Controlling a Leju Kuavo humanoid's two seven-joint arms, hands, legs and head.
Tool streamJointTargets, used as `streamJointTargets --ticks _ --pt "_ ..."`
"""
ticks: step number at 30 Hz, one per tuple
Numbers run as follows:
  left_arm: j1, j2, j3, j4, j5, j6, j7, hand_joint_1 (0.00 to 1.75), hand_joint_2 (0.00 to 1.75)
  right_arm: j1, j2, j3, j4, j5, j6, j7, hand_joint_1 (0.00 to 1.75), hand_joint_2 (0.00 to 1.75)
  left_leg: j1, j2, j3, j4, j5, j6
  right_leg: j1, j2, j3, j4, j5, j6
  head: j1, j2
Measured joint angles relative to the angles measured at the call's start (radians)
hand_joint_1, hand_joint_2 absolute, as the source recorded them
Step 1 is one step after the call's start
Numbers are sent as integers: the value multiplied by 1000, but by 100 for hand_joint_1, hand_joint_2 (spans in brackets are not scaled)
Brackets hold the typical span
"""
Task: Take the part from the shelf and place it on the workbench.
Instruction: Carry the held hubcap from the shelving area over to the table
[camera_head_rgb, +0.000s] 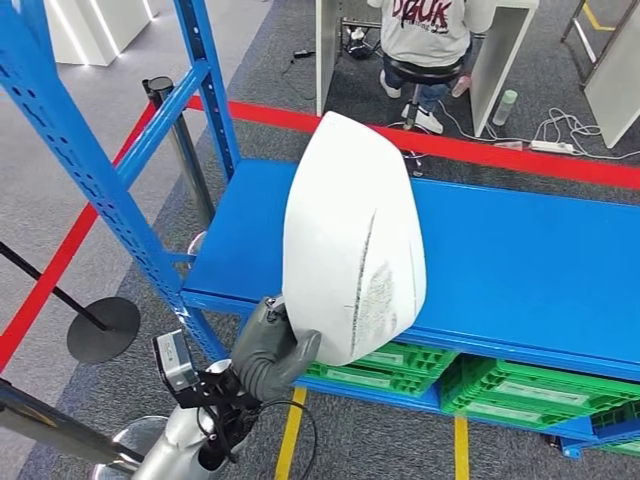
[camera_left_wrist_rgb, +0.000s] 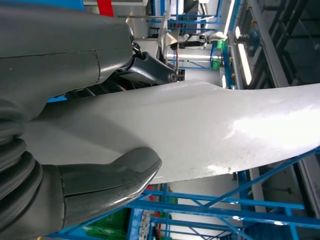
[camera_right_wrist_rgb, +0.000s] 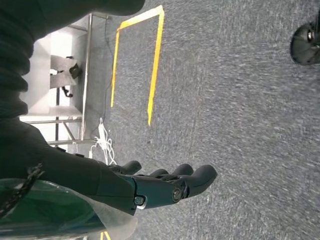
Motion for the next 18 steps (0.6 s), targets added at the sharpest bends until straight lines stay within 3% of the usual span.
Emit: streamJointTargets --ticks 2,5,6,7,8,10,12,15,16,18 --pt "-2 -1 0 0 0 -2 2 175 175 0 0 0 0 0 0 0 0 175 2 3 -7 -9 14 17 -2 0 -18 33 -37 8 2 0" --pt "-3 -2 -1 3 0 -3 3 175 175 1 0 0 0 1 0 -1 0 175 -1 7 -32 -11 34 32 -1 1 -84 209 -156 11 6 0" --pt "-3 -3 -1 5 0 -3 4 175 175 1 0 0 0 1 0 -1 0 175 -4 7 -42 -11 42 33 -1 0 -95 256 -176 11 6 0" --pt "-3 -3 -1 7 0 -4 4 175 175 1 0 0 0 1 0 -1 0 175 -6 8 -52 -10 49 33 -1 0 -91 271 -176 11 6 0" --pt "-3 -3 -1 8 0 -4 4 175 175 1 0 0 0 1 0 -2 0 175 -8 7 -61 -10 56 31 0 0 -66 247 -158 10 6 0" --pt "-3 -3 -1 10 0 -4 4 175 175 -1 -1 0 0 1 0 -2 0 175 -10 6 -75 -8 70 26 1 0 28 109 -110 5 6 0" --pt "-4 -4 -1 11 0 -4 4 175 175 -4 -1 0 0 1 0 -3 0 175 -12 6 -84 -6 84 15 5 2 97 -2 -90 -1 6 0" --pt "-6 -5 -1 12 -1 -4 4 175 175 -4 -1 0 0 1 0 -5 0 175 -12 6 -87 -8 103 -2 8 3 94 -23 -80 -15 7 0" --pt "-6 -4 -2 12 -1 -5 4 175 175 -3 -1 0 1 1 0 -5 0 175 -10 5 -91 -4 95 -8 7 1 88 -23 -72 -23 7 0" --pt "-7 -3 -2 13 -1 -4 4 175 175 -3 -1 0 1 1 -1 -5 0 175 -7 2 -108 52 22 -22 4 -4 72 -26 -52 -39 4 0"
